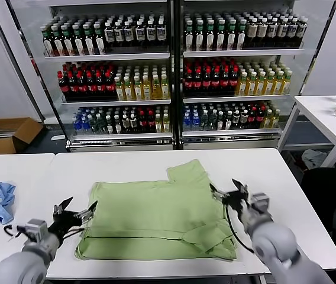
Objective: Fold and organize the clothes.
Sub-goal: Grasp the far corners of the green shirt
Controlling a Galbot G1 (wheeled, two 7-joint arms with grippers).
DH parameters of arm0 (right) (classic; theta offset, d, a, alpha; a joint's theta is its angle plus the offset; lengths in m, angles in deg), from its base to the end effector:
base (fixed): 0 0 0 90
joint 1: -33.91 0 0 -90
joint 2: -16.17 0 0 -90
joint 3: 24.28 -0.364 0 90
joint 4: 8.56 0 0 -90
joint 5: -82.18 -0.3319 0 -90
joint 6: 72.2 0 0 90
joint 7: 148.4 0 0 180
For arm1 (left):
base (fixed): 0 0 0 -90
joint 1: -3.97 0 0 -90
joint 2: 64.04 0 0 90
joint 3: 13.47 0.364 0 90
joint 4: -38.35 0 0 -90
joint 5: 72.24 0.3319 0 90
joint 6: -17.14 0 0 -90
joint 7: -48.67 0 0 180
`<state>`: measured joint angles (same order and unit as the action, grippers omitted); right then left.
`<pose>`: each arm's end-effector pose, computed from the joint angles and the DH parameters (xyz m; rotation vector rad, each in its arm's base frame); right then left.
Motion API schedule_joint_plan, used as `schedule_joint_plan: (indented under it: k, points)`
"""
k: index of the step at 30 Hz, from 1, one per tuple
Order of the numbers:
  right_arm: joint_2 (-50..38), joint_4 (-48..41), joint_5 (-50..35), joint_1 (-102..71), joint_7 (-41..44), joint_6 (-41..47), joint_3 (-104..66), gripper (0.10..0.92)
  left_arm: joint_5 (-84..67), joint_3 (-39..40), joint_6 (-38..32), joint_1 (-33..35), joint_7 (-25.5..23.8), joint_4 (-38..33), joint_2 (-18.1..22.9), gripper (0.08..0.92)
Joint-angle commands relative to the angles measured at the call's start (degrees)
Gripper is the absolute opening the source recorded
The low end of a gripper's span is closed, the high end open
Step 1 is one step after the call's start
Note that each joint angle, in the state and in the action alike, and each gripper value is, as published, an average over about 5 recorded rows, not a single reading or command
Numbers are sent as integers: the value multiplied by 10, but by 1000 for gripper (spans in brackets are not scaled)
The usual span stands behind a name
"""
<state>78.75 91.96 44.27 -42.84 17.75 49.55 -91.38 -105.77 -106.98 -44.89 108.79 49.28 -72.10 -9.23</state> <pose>0.3677 -0.0270 -0.2502 0.3463 -2.7430 0.0160 0.2510 0.1585 -0.2648 -0.1875 -2.7181 -0.0815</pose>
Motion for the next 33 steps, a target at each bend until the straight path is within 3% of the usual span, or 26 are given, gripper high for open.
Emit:
schedule_joint_plan:
  k: [1,8,15,33]
  points:
    - [100,-280,31,228,19,0,91,823,-45,85,0,-192,-22,182,-19,823]
    - [151,-416,76,252,33,-25,81,823,-33,125,-8,-249,-68,285,-25,823]
    - [178,-451,91,252,42,-36,78,823,0,150,-15,-289,-115,357,-18,823]
    - [203,-484,106,249,51,-54,63,806,28,160,-15,-307,-136,402,-4,817]
